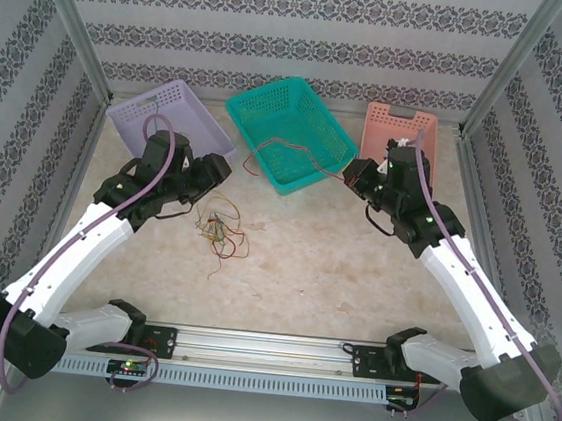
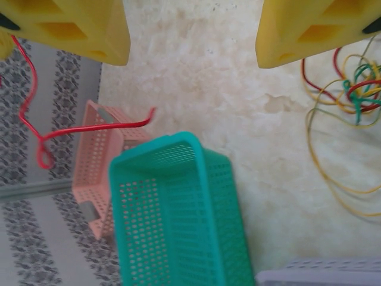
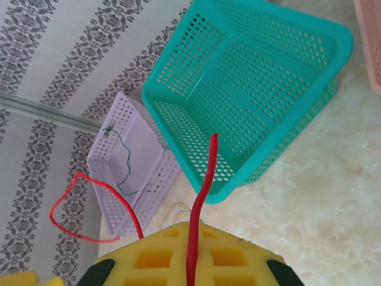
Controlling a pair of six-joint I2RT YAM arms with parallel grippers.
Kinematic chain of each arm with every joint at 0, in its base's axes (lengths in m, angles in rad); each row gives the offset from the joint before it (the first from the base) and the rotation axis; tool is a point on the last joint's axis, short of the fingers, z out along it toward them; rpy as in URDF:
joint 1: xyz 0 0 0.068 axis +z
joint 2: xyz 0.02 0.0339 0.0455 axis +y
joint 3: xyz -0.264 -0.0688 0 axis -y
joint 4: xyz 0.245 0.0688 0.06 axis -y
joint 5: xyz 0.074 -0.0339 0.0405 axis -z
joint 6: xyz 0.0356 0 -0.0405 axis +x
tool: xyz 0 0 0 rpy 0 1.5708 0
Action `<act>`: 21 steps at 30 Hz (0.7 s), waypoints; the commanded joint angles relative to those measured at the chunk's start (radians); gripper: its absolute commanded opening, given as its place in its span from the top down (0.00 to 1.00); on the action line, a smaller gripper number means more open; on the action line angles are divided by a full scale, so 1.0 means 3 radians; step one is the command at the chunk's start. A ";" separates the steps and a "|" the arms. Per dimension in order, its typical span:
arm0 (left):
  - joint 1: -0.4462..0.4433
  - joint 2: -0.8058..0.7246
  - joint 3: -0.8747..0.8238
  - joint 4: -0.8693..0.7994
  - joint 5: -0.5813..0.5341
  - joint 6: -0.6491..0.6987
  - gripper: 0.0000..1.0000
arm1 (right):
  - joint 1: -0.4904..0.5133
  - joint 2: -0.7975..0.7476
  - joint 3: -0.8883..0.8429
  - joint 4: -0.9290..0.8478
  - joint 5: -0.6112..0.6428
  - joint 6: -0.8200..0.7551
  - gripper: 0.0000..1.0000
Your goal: Untangle the cables
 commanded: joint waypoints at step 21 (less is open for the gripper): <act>-0.0031 0.0425 0.0078 0.0276 0.0330 0.1701 0.39 | -0.0190 0.0688 0.0930 -0.1072 -0.0874 0.0204 1.00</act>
